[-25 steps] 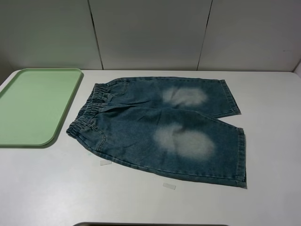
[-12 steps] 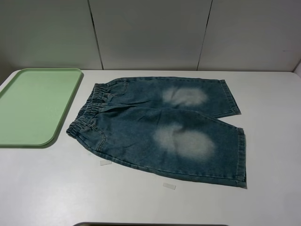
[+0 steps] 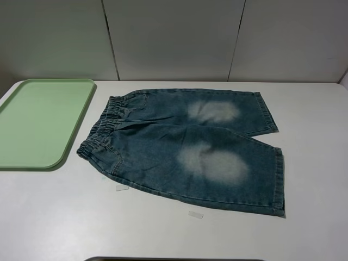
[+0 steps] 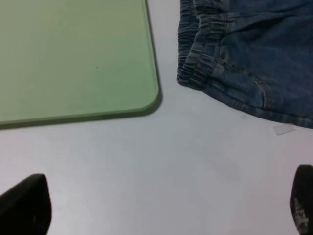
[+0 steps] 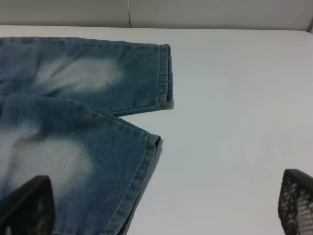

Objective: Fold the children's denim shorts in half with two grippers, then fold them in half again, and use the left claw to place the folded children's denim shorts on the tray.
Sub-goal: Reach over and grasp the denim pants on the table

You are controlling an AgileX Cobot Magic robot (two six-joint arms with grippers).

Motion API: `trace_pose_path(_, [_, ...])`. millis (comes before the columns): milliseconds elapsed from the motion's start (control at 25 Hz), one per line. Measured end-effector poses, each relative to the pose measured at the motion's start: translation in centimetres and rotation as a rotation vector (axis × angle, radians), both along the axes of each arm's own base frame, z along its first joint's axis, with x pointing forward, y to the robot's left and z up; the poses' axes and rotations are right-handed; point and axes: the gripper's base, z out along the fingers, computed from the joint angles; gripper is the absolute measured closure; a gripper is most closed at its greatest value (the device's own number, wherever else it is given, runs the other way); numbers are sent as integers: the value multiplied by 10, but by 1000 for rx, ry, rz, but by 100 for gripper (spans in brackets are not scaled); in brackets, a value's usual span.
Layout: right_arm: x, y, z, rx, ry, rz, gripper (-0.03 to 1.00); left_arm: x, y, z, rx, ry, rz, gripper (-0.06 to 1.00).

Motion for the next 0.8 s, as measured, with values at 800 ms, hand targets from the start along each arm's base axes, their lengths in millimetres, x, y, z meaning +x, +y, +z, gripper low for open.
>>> trace_pose_path(800, [0, 2, 0, 42, 3, 4, 27, 0, 0, 0, 1, 0, 1, -3])
